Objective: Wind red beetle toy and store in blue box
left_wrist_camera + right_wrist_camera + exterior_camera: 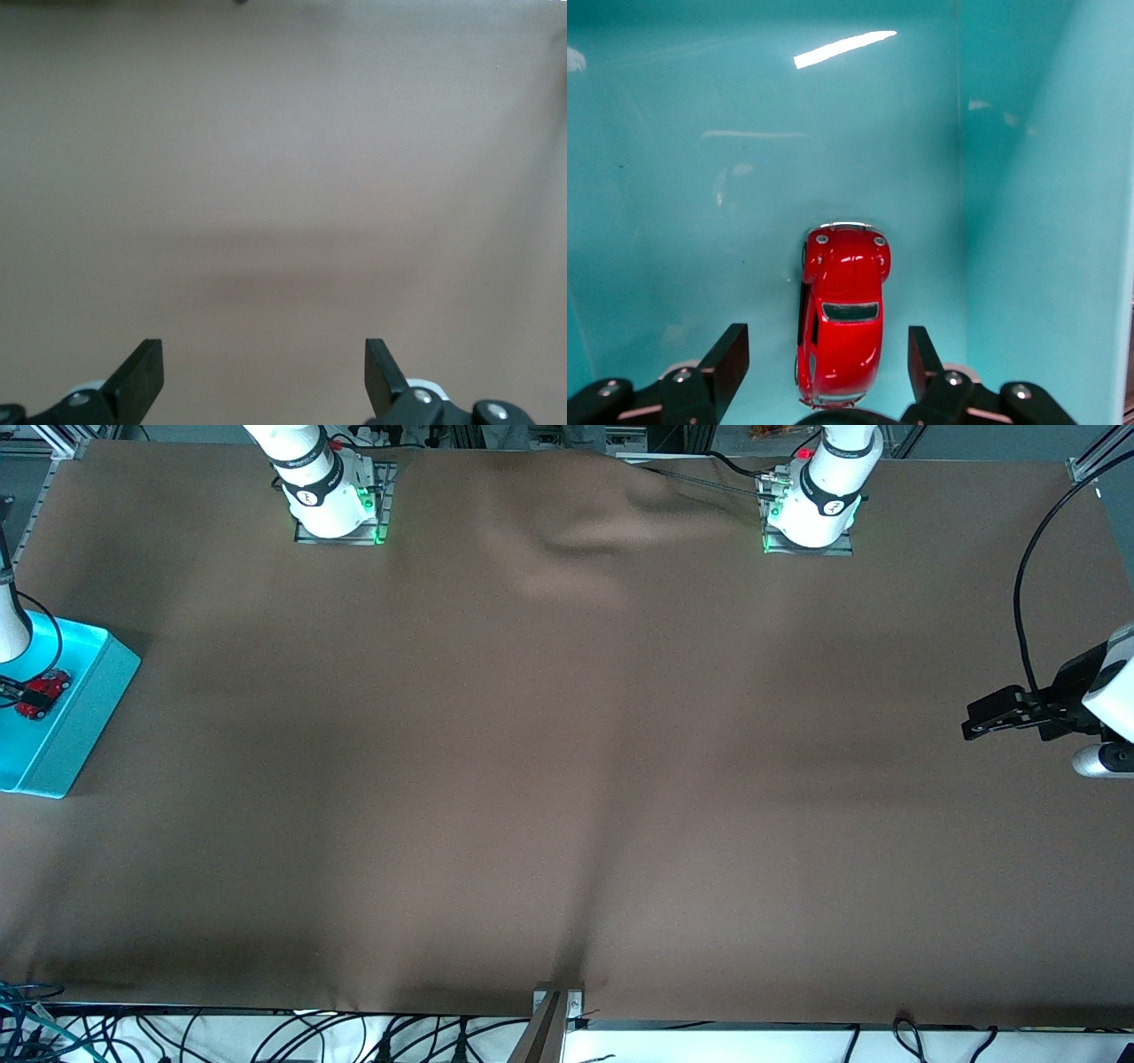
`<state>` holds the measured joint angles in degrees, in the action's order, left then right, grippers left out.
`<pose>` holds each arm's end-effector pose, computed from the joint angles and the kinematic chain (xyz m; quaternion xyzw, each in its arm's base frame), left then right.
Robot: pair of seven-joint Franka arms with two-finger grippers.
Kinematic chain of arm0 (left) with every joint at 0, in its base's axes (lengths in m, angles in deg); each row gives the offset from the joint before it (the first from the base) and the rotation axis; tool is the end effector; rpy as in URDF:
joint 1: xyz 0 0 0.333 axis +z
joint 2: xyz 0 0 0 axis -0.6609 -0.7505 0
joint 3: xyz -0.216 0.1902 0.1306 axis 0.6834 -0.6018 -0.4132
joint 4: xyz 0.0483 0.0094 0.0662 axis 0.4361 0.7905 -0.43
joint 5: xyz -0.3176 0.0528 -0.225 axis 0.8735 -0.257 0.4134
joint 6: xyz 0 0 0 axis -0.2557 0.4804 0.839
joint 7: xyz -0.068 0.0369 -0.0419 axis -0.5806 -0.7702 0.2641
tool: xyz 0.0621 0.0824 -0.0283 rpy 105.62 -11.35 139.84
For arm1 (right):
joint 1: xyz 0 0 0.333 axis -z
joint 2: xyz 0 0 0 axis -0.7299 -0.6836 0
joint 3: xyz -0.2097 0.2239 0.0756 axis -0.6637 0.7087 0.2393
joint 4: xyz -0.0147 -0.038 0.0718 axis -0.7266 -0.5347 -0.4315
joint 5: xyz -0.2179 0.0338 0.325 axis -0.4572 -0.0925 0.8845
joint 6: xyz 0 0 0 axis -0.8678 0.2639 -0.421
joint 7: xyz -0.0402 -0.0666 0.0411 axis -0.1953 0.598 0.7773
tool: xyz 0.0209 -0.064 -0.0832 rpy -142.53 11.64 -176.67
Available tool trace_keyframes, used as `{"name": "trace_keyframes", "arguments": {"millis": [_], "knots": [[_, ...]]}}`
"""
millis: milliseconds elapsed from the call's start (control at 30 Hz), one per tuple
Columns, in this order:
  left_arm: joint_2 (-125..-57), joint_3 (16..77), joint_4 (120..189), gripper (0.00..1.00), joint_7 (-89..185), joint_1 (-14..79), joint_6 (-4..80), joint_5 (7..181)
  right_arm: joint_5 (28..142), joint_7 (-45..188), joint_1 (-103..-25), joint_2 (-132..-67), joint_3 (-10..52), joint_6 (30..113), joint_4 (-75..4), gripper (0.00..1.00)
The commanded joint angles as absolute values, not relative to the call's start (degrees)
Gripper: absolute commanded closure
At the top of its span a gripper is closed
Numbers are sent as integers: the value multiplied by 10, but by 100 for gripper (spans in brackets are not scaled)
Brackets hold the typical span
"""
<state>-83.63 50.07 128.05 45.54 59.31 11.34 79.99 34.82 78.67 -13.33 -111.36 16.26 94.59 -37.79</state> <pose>0.6429 0.0045 0.5815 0.9998 0.0104 -0.0060 0.0165 0.4890 -0.4544 0.2251 0.9764 -0.1734 -0.0417 0.1218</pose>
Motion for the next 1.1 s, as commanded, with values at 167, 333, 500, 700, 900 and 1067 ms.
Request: {"name": "trace_keyframes", "arguments": {"millis": [167,333,500,700,900,1067], "knots": [[-841,502,1269,0,443,596,107,806,361,803,-124,-1097,182,923,-366,0],[-841,502,1269,0,443,596,107,806,361,804,-125,-1088,186,908,-366,0],[-842,502,1269,0,443,596,107,806,361,804,-126,-1078,192,888,-366,0],[-842,502,1269,0,443,596,107,806,360,805,-129,-1052,202,850,-365,0],[-842,502,1269,0,443,596,107,806,360,816,-130,-1027,216,806,-365,0],[-842,502,1269,0,443,596,107,806,360,843,-130,-1007,221,782,-365,0]]}}
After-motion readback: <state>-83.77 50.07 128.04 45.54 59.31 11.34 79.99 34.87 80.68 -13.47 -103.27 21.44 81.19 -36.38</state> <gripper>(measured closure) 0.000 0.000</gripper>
